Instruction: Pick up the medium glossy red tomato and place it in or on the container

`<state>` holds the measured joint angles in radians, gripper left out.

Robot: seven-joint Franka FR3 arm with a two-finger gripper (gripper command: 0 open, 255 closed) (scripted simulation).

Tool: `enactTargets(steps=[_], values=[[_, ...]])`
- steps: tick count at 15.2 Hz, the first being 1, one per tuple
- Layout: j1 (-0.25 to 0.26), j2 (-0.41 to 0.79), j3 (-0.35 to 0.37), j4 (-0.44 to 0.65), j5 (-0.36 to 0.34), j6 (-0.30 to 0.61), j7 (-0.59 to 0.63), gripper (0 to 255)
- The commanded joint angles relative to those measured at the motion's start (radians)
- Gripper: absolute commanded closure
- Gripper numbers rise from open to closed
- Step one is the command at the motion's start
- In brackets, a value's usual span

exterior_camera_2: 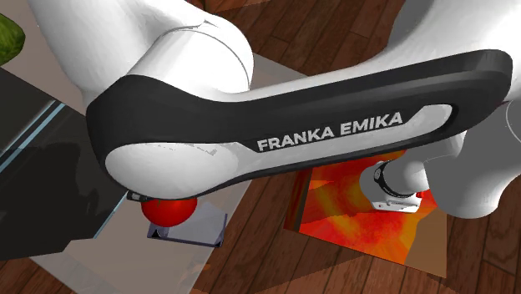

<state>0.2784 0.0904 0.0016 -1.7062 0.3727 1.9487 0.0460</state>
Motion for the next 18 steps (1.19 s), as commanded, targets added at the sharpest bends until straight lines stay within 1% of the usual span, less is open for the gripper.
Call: enactTargets(steps=[1,18], values=[[0.002,0.002,0.002,-0.023,0.003,0.025,-0.006,255],[0.007,0.045,0.010,-0.192,0.045,0.226,-0.086,255]])
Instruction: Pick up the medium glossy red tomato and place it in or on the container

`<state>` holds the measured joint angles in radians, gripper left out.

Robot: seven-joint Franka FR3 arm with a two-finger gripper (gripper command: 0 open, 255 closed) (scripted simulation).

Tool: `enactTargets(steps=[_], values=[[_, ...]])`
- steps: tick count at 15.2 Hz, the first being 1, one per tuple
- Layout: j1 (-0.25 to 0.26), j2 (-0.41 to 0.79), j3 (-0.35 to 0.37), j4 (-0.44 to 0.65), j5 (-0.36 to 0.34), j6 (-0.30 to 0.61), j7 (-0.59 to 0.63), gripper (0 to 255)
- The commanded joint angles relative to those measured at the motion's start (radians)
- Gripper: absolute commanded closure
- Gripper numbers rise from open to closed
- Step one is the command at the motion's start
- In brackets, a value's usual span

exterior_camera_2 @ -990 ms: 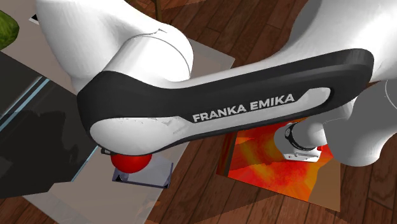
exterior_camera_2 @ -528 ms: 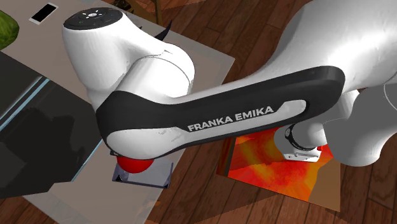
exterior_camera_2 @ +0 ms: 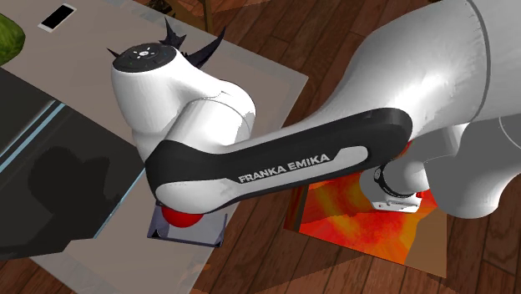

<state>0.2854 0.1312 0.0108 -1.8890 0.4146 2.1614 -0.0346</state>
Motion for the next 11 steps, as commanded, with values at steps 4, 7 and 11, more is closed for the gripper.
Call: enactTargets(steps=[4,7,11], values=[[0.001,0.010,0.002,-0.020,0.008,0.029,-0.013,255],[0.001,0.010,0.002,-0.020,0.008,0.029,-0.013,255],[0.001,0.010,0.002,-0.020,0.008,0.029,-0.013,0]])
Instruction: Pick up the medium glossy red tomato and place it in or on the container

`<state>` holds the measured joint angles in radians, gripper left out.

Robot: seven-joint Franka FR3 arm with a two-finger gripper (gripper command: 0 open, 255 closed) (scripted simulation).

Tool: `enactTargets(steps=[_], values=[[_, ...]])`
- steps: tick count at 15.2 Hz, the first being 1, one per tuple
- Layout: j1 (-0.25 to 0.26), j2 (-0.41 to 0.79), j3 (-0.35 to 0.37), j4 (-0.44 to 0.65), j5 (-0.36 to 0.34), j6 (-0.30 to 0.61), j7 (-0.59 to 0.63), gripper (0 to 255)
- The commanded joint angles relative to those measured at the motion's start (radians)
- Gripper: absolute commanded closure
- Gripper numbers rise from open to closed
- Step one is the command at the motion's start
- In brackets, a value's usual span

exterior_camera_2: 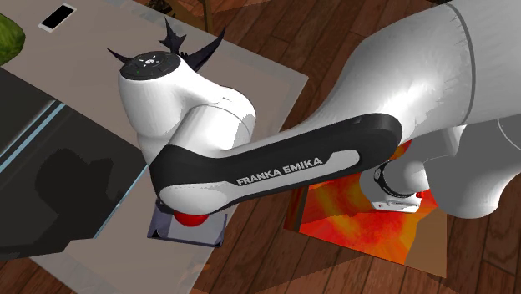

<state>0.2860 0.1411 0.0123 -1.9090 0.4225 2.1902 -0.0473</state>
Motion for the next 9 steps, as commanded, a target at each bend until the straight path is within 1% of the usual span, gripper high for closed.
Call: enactTargets(steps=[1,4,8,9], values=[[0.000,0.000,0.000,0.000,0.000,0.000,0.000,0],[0.000,0.000,0.000,0.000,0.000,0.000,0.000,0],[-0.019,-0.056,-0.017,0.046,-0.019,-0.108,0.012,0],[-0.019,-0.056,-0.017,0.046,-0.019,-0.108,0.012,0]])
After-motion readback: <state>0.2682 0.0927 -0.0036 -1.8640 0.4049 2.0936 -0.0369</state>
